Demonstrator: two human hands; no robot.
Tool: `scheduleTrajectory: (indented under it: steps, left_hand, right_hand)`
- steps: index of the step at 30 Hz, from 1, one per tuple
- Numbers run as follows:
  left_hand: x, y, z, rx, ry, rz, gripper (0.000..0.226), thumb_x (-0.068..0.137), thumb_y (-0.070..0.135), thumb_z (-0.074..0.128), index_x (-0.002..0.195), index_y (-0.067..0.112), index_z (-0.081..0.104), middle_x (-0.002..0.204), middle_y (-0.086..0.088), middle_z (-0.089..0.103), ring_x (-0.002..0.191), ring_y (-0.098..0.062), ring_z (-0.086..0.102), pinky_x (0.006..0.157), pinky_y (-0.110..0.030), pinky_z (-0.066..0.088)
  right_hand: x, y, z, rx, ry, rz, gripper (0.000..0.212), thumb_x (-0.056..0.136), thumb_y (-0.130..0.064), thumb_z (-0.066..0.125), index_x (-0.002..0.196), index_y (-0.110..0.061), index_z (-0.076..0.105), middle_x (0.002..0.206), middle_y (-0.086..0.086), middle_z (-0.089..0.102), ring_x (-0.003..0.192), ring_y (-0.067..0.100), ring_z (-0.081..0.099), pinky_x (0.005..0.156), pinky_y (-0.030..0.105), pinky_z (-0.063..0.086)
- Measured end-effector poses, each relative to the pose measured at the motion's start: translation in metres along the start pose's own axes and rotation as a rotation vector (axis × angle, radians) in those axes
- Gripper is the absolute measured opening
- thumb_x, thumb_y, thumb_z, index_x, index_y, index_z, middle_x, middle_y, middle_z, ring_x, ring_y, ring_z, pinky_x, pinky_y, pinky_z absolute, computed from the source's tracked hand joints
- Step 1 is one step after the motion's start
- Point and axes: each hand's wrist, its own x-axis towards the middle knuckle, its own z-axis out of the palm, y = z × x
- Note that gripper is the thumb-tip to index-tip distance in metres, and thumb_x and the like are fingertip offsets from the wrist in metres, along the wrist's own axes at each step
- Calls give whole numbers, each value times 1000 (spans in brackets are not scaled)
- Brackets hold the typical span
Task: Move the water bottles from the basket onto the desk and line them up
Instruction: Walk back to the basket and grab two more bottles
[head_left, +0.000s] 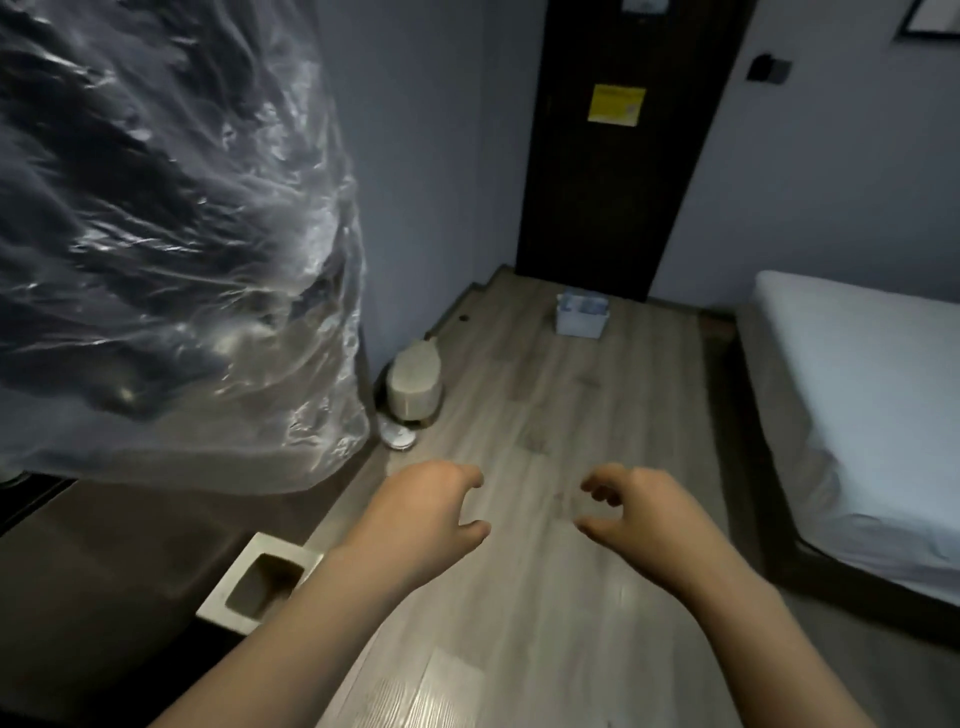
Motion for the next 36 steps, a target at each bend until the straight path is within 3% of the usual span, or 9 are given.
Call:
scheduleTrajectory:
  steps: [8,17,21,36]
  left_hand:
    - [125,20,-3,30,-30,143,49,85,46,56,130,28,50,128,3,57,119,-18,53,96,-33,45]
    - [280,17,-22,18,-15,247,48,84,49,57,125,26,52,121,1,61,113,-20,56,88,-31,44]
    - [337,21,-19,-5,-27,274,50,84,48,57,128,27,52,125,2,59,117,-19,55,92,-30,43]
    - [550,106,16,33,-98,257,51,86,48,56,132,28,50,130,3,57,122,-15,52,98,-26,40]
  right_hand:
    - [71,46,-41,-9,91,120,43,85,-38,65,126,-27,57,118,-7,63,104,8,60,88,25,51]
    - [187,62,-84,57,167,221,42,85,-37,67,125,-26,58,116,-9,63,103,5,59,88,21,50]
    - [234,80,-97,75,176,265,43,85,-36,67,125,-25,58,118,-8,63,104,8,60,90,25,50]
    - [398,234,-162,62,148,237,45,86,-37,65,129,-25,56,123,-7,62,107,6,60,86,15,46]
